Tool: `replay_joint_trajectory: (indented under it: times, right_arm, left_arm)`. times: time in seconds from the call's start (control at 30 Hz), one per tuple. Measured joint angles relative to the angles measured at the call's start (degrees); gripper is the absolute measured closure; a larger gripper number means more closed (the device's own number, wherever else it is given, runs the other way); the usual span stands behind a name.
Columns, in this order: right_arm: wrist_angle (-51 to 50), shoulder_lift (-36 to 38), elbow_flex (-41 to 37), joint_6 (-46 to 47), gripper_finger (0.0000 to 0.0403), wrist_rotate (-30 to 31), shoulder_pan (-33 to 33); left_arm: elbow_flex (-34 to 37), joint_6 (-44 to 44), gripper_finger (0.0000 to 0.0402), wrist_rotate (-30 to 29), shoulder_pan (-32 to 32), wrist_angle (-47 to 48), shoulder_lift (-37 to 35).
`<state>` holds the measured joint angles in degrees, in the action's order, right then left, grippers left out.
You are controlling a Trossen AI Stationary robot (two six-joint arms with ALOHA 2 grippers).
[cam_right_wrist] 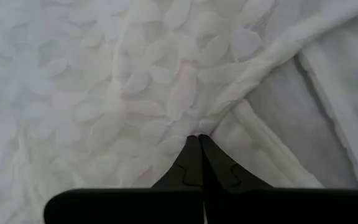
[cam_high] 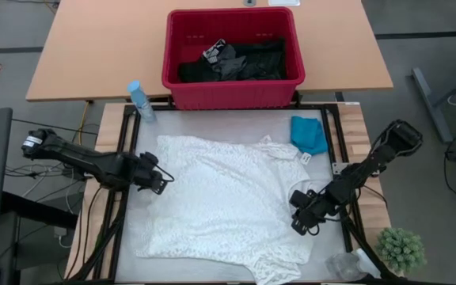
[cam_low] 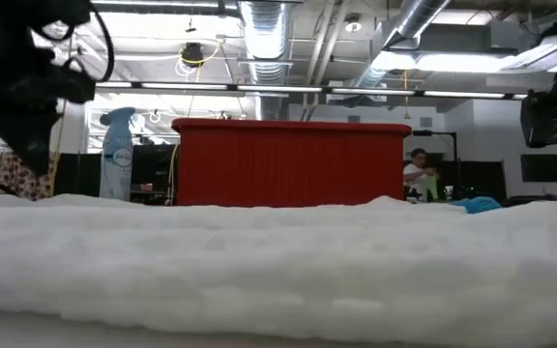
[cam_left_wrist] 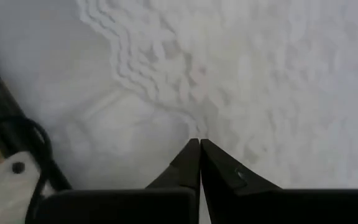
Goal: Fold laundry
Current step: Fold the white shirt
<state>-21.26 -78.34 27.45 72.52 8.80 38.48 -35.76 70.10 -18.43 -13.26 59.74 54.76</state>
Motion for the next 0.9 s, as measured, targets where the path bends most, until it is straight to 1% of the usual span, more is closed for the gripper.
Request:
replay_joint_trajectory:
  times: [0.07, 0.13, 0.2, 0.27, 0.33, 0.37, 0.43, 0.5, 0.57, 0.67, 0.73, 0.83, 0.9]
  right_arm:
    - [-0.8, 1.0, -0.3, -0.3, 0.0387, 0.4, 0.0]
    - [-1.4, 2.7, -0.5, -1.0, 0.0387, 2.6, 0.1]
    - [-1.2, 5.3, -0.7, -2.2, 0.0387, 4.8, 0.2]
    - [-2.0, 8.4, -0.8, -2.5, 0.0383, 5.4, -0.4]
    - [-2.5, 12.1, -0.9, -2.7, 0.0374, 6.0, -1.2]
    - [-2.2, 14.1, -0.9, -2.9, 0.0368, 5.4, -1.6]
    - [-2.1, 18.1, -0.7, -3.8, 0.0358, 5.3, -2.1]
    - [-3.8, 22.2, -0.7, -5.3, 0.0353, 5.9, -3.4]
    - [-5.0, 26.3, -0.7, -8.4, 0.0351, 7.6, -5.9]
    - [-5.5, 31.6, -0.3, -13.9, 0.0347, 7.8, -12.7]
    - [-5.4, 33.8, 1.1, -19.2, 0.0343, 7.4, -17.6]
    - [-5.4, 34.8, 4.6, -30.6, 0.0331, 7.3, -25.2]
    - [-5.3, 34.1, 7.2, -38.9, 0.0318, 7.3, -30.1]
  left_arm:
    - [-1.0, -1.2, 0.0401, -1.3, 0.0, -3.5, -0.8]
    - [-1.1, -5.5, 0.0401, -3.2, -0.5, -13.4, -1.7]
    - [-0.6, -9.4, 0.0401, -7.0, -0.8, -21.9, -1.4]
    - [-0.1, -11.5, 0.0401, -11.7, -0.1, -25.5, -0.6]
    - [0.0, -13.7, 0.0401, -13.3, 1.6, -28.6, -0.3]
    - [-0.1, -14.6, 0.0401, -12.6, 2.9, -29.9, -0.4]
    - [-0.1, -16.5, 0.0401, -8.3, 6.0, -31.8, -0.6]
    - [-0.1, -20.8, 0.0398, -4.1, 8.6, -33.6, -0.5]
    - [-0.1, -25.2, 0.0389, -1.8, 10.7, -35.8, -0.5]
    - [-0.1, -30.9, 0.0364, -1.3, 13.5, -39.3, -0.5]
    - [-0.1, -34.8, 0.0342, -1.6, 15.2, -41.1, -0.5]
    - [-0.1, -40.3, 0.0305, -1.0, 17.6, -41.0, -0.5]
    - [-0.1, -43.3, 0.0282, 1.3, 19.2, -41.0, -0.5]
